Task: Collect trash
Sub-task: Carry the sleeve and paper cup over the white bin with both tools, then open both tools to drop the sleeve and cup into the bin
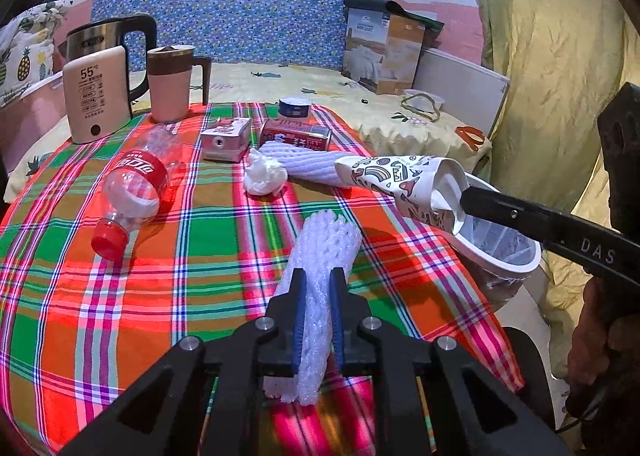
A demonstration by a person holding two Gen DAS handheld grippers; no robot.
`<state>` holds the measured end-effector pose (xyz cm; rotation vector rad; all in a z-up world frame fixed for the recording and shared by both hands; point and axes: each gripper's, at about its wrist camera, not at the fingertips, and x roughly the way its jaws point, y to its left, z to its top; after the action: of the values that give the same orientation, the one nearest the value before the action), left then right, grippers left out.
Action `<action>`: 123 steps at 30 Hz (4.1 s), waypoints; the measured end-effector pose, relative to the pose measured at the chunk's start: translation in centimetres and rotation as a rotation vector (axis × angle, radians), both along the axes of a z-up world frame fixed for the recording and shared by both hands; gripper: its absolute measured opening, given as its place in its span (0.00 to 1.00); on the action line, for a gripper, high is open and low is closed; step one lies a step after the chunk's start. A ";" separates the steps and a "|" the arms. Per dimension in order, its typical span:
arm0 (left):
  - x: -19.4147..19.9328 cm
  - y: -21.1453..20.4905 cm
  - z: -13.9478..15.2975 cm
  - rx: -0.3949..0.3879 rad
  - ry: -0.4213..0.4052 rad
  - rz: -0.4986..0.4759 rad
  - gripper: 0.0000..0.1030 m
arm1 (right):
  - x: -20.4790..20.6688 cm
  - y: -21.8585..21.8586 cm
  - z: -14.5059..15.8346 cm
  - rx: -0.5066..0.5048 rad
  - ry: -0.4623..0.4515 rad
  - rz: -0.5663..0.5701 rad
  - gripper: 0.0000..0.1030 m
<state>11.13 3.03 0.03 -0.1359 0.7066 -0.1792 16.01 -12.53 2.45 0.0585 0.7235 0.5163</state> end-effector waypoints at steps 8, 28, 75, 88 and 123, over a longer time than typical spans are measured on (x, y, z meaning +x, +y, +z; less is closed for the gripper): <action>-0.3 -1.1 0.4 0.001 0.000 -0.007 0.12 | -0.3 -1.0 0.1 0.015 -0.006 -0.017 0.04; -0.3 -2.9 0.8 0.009 0.003 -0.027 0.12 | -0.9 -3.0 0.1 0.039 -0.013 -0.036 0.04; 6.0 -16.3 2.3 0.013 -0.013 -0.271 0.12 | 0.0 -16.1 -1.8 0.049 0.043 -0.366 0.05; 8.0 -19.0 0.9 0.008 0.029 -0.320 0.13 | 0.5 -16.9 -3.2 -0.011 0.096 -0.407 0.05; 5.4 -15.2 2.3 -0.049 -0.017 -0.262 0.36 | -0.9 -14.9 -1.3 -0.008 0.071 -0.349 0.24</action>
<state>16.51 -12.13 2.28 -0.0881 0.7016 -0.4479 15.12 -27.46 1.11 0.1926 0.7654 0.1776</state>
